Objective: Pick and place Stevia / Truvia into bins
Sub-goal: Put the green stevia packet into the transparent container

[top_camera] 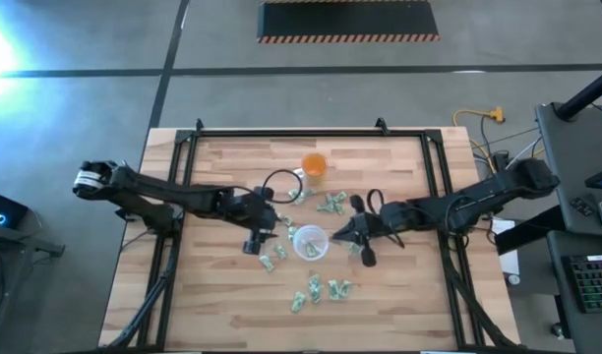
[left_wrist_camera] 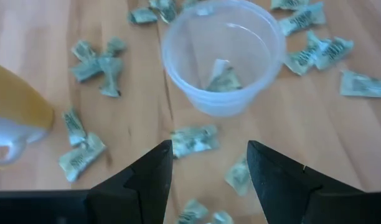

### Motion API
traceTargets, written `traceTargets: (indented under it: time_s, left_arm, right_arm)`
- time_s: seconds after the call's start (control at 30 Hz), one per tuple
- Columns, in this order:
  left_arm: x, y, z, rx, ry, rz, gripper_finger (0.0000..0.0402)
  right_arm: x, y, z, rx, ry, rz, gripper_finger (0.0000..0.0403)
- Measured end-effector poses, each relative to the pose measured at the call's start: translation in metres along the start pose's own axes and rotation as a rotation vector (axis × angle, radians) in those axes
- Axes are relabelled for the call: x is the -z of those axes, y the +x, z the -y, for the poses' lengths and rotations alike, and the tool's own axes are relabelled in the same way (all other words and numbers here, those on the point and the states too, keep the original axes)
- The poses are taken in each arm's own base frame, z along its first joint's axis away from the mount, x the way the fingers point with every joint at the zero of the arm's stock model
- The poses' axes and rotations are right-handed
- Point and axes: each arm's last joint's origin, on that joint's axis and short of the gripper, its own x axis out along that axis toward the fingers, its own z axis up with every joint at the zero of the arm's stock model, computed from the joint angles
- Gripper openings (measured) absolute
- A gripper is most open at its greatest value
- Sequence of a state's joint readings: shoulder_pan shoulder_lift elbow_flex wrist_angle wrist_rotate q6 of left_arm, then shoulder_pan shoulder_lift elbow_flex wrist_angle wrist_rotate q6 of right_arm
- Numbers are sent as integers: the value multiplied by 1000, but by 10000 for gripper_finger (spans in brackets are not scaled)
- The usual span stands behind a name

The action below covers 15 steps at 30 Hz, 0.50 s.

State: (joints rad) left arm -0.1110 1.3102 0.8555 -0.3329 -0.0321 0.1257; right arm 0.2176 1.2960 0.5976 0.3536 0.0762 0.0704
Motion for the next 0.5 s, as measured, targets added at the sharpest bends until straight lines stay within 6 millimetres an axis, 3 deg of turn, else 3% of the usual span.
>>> traceTargets:
  time_s: [0.2, 0.5]
  left_arm:
    - [1, 1, 14, 41, 22, -10, 190]
    - [7, 0, 23, 65, -7, -58, 190]
  right_arm:
    - [4, 32, -2, 0, -46, 16, 9]
    - [7, 76, -4, 31, -143, -149, 9]
